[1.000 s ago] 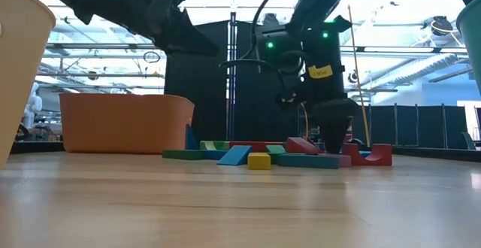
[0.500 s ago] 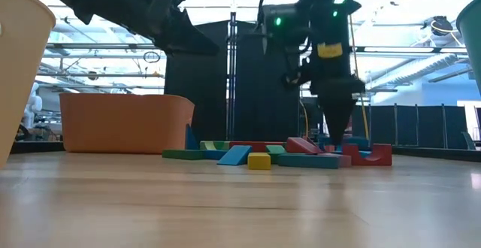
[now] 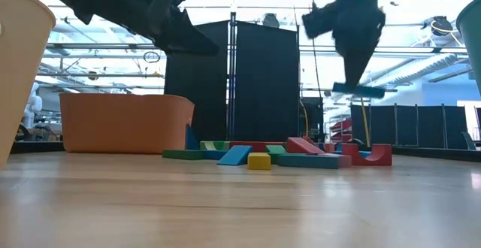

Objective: Sort blocks by size
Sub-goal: Put the blue rectangular block into the blue bin

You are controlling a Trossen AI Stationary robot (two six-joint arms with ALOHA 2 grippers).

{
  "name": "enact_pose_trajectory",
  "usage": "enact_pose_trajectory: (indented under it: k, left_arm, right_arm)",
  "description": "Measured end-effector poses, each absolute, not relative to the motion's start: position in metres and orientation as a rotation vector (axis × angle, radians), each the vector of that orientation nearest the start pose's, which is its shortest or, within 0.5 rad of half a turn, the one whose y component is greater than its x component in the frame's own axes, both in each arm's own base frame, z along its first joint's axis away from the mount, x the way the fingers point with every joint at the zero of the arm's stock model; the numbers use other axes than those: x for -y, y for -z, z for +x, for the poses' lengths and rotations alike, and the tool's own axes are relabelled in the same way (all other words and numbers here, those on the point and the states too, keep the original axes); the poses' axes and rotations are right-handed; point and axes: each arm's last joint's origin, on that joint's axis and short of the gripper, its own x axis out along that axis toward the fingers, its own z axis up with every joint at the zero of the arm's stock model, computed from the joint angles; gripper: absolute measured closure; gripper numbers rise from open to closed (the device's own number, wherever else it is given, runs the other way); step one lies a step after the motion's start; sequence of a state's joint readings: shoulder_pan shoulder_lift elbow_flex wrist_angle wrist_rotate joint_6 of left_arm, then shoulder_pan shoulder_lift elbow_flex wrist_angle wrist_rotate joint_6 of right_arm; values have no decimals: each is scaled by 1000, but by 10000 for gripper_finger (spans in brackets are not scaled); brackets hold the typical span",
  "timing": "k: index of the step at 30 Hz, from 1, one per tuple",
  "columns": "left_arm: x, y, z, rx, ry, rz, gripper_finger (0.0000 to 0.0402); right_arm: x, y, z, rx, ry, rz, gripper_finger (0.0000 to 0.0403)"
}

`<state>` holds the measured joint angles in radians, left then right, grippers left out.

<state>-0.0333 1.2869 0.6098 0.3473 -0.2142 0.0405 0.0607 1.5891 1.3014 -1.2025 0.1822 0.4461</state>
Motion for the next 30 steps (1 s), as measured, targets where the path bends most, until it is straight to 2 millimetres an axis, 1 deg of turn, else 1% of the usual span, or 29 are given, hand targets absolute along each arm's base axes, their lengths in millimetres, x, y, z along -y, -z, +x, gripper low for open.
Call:
enact_pose_trajectory:
  k: [5,10,26,30]
  left_arm:
    - [3,-219,266,-332,-173,81,321]
    - [3,-219,266,-332,-173,81,321]
    - [3,-219,266,-330,-173,79,321]
    - [3,-219,266,-330,-174,77,321]
  right_arm:
    - [-29,-280,264,-1380,434,224,315]
    - [-50,-291,246,-1371,447,260,315]
    - [-122,-293,214,-1367,426,335,314]
    - [-138,-290,209,-1361,416,361,314]
